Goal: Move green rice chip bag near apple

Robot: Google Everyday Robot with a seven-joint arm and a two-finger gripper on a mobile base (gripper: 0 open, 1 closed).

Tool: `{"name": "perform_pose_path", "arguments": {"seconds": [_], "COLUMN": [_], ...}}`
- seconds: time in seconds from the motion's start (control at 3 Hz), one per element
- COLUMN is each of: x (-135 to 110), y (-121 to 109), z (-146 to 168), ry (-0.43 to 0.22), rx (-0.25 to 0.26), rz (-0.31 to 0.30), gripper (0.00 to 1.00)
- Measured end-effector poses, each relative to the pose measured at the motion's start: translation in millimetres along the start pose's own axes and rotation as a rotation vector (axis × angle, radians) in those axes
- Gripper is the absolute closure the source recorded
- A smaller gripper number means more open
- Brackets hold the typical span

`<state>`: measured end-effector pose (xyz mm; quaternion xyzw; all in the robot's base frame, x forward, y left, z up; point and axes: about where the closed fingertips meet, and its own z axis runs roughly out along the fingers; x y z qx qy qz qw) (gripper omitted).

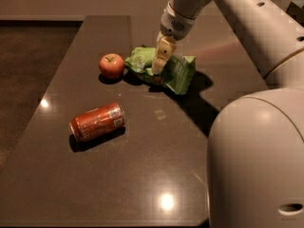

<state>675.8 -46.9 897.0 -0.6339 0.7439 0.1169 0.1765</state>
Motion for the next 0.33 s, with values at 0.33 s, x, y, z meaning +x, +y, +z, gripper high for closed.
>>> {"name": "perform_pose_path", "arguments": {"seconds": [0.33], "x": [-0.1], "y": [-0.2], "z": [0.2], "ry": [0.0], "rx": [0.0], "rz": [0.0], "gripper": [0.0]}}
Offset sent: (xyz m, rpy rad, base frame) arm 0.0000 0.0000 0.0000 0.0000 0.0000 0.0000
